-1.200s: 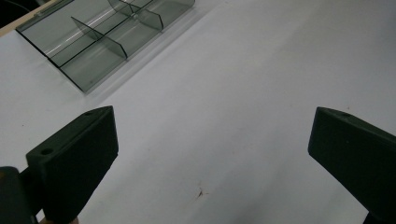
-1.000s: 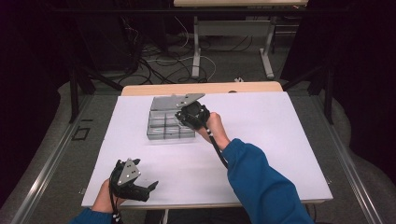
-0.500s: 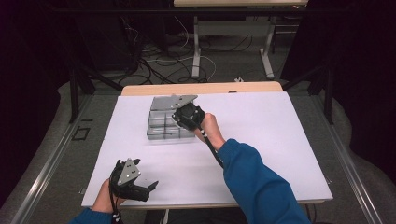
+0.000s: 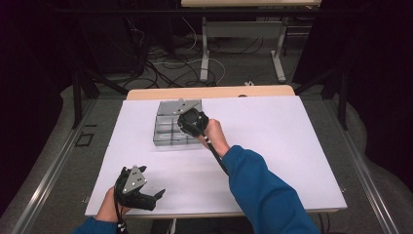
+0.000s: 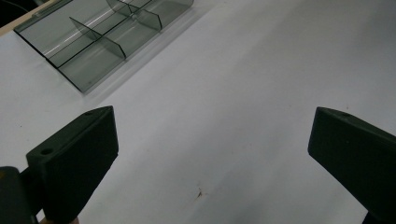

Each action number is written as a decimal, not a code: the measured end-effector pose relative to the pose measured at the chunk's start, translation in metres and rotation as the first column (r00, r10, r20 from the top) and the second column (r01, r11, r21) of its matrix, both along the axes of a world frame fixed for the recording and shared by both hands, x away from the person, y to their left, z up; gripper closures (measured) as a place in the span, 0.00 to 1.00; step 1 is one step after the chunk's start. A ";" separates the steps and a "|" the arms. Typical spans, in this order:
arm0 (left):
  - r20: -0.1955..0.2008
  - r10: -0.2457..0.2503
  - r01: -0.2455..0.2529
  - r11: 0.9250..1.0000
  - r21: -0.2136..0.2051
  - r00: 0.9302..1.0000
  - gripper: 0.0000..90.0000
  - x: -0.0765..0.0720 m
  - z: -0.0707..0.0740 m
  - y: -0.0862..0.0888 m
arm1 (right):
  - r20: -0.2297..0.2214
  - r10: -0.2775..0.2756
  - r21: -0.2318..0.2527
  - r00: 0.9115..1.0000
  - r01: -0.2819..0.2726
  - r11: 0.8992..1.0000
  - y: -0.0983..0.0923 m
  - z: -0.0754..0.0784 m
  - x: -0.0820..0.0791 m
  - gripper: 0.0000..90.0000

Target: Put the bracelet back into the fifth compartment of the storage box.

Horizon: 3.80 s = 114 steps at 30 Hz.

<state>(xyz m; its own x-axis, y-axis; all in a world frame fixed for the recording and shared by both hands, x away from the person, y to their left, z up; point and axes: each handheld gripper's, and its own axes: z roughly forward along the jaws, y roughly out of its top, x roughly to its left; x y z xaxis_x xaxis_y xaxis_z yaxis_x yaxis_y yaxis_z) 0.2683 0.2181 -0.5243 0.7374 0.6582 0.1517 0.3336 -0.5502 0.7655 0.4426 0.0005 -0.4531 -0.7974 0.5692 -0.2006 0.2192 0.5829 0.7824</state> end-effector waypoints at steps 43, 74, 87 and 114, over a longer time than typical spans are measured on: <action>0.000 -0.002 0.002 1.000 -0.004 1.000 0.01 0.000 0.000 0.000 | -0.113 -0.004 -0.022 0.994 0.002 1.000 -0.006 -0.012 -0.005 0.73; -0.003 -0.003 0.003 1.000 0.005 1.000 0.01 0.000 0.000 0.000 | -0.245 0.028 0.042 0.969 -0.018 0.999 -0.119 -0.025 -0.050 0.03; 0.001 -0.003 0.003 1.000 0.003 1.000 0.01 -0.001 0.000 0.000 | -0.187 0.011 0.039 0.982 -0.004 0.999 -0.151 -0.028 -0.080 0.00; -0.004 0.000 0.000 1.000 0.006 1.000 0.01 0.000 0.000 -0.001 | -0.122 -0.059 0.088 0.991 0.070 0.994 -0.237 -0.045 -0.140 0.00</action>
